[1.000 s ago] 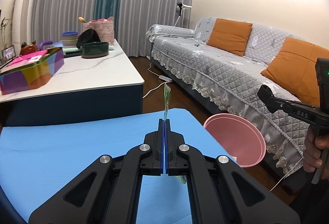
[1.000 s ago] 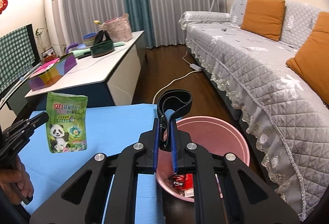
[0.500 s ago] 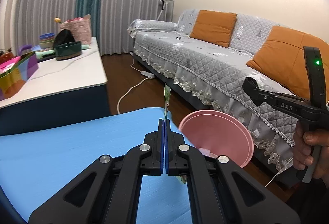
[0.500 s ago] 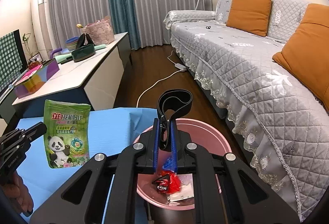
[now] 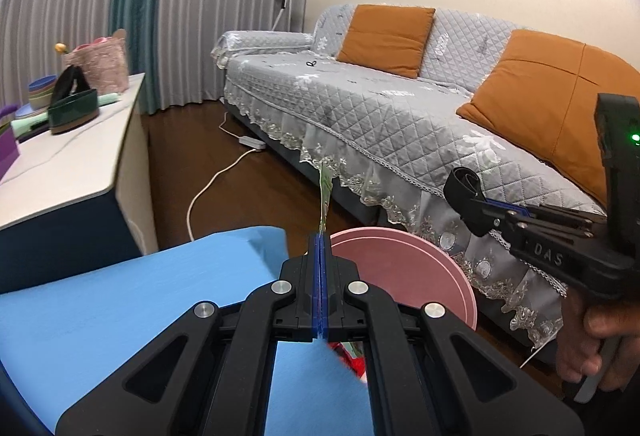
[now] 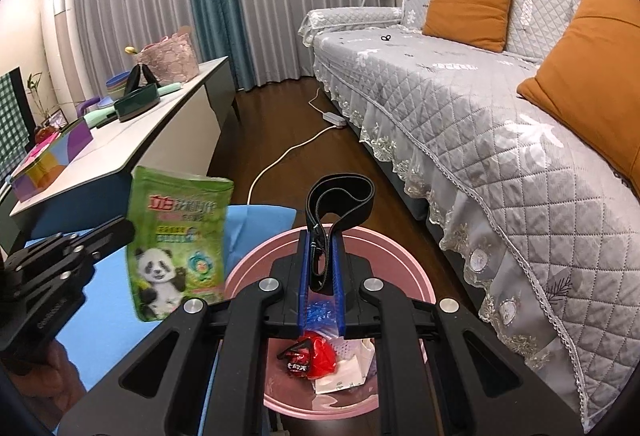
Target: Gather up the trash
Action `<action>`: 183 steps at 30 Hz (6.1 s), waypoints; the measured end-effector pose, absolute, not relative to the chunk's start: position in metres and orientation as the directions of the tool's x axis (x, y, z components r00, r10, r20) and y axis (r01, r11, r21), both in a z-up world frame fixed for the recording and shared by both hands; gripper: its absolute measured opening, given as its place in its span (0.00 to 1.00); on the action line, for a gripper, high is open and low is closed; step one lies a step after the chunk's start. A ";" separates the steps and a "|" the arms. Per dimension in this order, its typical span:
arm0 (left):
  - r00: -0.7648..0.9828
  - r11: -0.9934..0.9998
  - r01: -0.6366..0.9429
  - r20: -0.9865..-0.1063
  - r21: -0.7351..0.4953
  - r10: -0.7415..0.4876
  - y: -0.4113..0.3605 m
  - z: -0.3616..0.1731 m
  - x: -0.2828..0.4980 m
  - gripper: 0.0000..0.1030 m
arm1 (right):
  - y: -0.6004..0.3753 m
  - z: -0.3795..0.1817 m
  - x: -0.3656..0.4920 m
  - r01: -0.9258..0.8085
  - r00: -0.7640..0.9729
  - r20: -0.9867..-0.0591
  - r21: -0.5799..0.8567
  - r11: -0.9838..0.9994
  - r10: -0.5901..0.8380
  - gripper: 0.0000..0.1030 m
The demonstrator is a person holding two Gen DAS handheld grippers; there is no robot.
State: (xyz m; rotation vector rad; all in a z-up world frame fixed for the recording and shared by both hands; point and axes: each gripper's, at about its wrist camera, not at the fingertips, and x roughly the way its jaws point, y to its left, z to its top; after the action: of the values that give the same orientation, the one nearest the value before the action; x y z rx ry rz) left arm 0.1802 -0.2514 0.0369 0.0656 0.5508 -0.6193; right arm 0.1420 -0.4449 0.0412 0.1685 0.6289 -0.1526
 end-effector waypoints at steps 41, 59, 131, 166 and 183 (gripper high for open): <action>0.816 0.922 0.369 -0.436 -0.115 -0.380 -0.063 0.100 0.041 0.92 | -0.325 0.114 0.036 0.060 0.864 -0.504 0.066 0.996 -0.019 0.95; 0.816 0.994 0.038 -0.570 -0.107 -0.092 -0.005 0.034 -0.038 0.92 | -0.229 0.054 -0.031 -0.032 0.813 -0.583 -0.049 0.998 -0.003 0.95; 0.816 0.996 0.024 -0.574 -0.083 -0.067 -0.009 0.027 -0.032 0.92 | -0.224 0.035 -0.016 -0.017 0.769 -0.639 -0.009 1.000 0.007 0.95; 0.832 0.996 0.027 -0.550 -0.084 -0.069 -0.012 0.029 -0.031 0.92 | -0.226 0.035 -0.016 -0.016 0.769 -0.639 -0.006 1.000 0.008 0.95; 0.825 0.995 0.030 -0.560 -0.095 -0.078 -0.007 0.028 -0.029 0.92 | -0.228 0.033 -0.019 -0.012 0.777 -0.629 -0.013 1.000 0.000 0.95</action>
State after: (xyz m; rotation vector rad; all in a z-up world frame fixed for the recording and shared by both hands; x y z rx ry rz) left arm -0.0289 -0.0066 0.0284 -0.0835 0.5979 -0.0574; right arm -0.0191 -0.2283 0.0331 -0.0169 0.6809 0.0065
